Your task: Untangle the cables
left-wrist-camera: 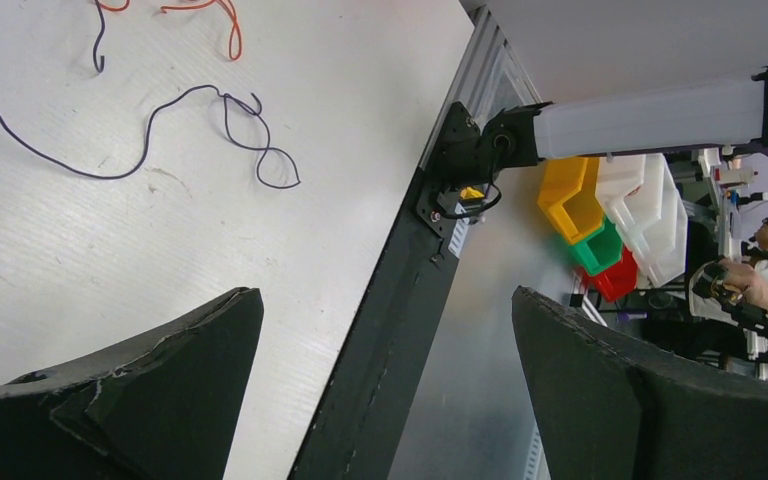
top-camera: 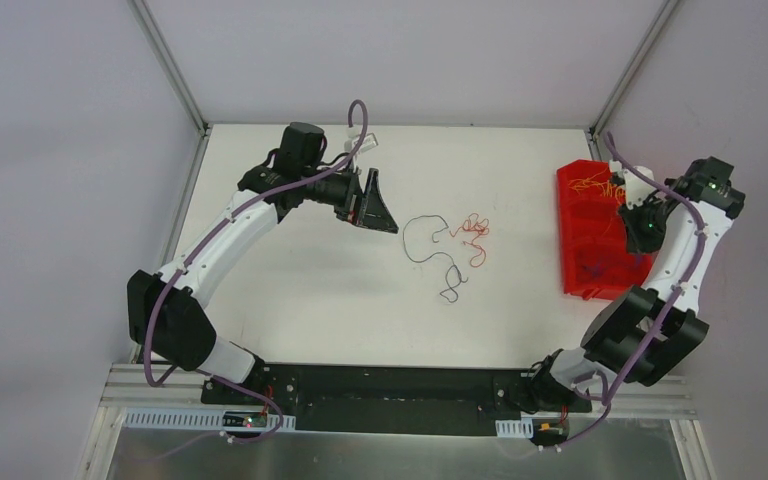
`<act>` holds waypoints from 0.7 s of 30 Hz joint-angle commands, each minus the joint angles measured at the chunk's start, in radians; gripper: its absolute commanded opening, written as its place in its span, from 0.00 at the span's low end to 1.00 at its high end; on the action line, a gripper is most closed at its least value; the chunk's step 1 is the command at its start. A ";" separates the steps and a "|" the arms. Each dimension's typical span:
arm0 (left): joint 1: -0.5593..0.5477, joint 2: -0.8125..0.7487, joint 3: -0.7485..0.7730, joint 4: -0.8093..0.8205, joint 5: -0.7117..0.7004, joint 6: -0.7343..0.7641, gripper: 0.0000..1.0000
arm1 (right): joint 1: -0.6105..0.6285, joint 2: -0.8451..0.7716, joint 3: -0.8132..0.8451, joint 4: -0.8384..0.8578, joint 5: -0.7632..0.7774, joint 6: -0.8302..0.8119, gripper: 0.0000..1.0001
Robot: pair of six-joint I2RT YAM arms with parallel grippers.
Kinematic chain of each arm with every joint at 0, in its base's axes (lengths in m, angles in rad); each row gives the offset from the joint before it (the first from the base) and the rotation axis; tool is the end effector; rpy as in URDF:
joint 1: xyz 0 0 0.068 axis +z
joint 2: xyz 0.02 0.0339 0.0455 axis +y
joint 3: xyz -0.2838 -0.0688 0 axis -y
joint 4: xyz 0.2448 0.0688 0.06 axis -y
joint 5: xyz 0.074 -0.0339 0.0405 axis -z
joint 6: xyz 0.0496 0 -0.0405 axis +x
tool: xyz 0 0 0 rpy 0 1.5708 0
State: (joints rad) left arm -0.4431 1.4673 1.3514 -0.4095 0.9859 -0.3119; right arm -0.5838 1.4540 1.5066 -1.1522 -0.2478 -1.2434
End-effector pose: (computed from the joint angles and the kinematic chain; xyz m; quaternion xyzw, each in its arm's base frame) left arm 0.2790 -0.1782 0.3762 0.2858 0.7462 -0.5433 0.2577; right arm 0.2434 -0.1462 0.3594 -0.3398 0.9036 -0.1100 0.2366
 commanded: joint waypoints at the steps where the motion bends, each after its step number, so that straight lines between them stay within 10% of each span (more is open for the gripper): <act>1: 0.010 -0.007 0.012 -0.021 0.015 0.047 1.00 | -0.011 -0.018 -0.097 0.075 0.064 -0.206 0.00; 21: 0.020 -0.023 0.001 -0.072 0.004 0.131 1.00 | 0.132 0.069 -0.286 0.247 0.447 -0.434 0.04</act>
State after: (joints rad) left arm -0.4362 1.4677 1.3510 -0.4694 0.9852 -0.2264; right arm -0.4648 1.5372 1.2598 -0.9501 0.0933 -1.5726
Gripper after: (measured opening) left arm 0.996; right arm 0.037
